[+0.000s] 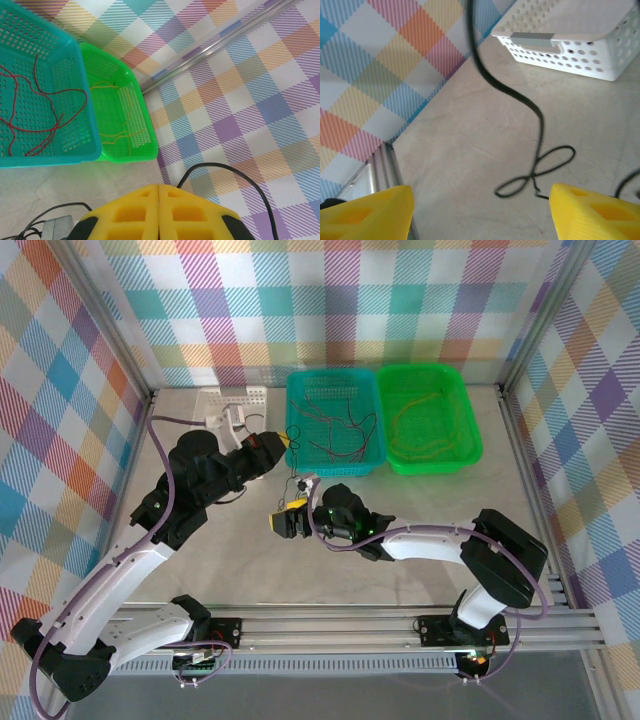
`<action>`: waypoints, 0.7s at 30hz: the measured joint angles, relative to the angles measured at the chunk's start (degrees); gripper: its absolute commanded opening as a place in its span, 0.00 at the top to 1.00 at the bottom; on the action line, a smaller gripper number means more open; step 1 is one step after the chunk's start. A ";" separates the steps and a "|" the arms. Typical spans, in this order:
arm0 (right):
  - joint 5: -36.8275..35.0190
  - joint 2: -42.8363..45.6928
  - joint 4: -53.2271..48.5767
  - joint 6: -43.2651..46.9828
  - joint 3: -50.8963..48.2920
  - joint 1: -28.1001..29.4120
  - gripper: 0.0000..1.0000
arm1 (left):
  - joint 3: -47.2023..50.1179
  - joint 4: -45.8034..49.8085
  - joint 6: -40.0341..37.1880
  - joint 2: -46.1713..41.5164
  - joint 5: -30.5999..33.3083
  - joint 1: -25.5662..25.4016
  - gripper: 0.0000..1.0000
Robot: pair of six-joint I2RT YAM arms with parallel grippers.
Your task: Untangle the cables
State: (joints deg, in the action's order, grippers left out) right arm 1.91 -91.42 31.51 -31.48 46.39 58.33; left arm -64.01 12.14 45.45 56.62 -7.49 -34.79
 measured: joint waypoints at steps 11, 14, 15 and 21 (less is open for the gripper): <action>-6.73 -3.43 -1.51 -1.97 4.52 0.00 0.41 | 0.00 0.00 -0.07 0.00 1.22 -1.07 1.00; -7.85 -4.57 -1.66 -2.56 4.76 0.00 0.59 | 0.00 0.00 -0.26 -0.02 1.57 -1.53 1.00; -8.22 -4.79 -1.95 -2.97 4.76 0.00 0.63 | 0.00 0.02 -0.26 -0.07 1.66 -1.55 1.00; -9.70 -5.31 -2.89 -4.59 4.79 0.00 1.00 | -0.02 0.50 -1.42 -0.76 2.91 -1.68 1.00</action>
State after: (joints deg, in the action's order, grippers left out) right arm -7.79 -96.73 28.62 -36.07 51.18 58.33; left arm -64.03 12.64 44.03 55.86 -4.58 -36.47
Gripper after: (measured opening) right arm 0.084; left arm 0.046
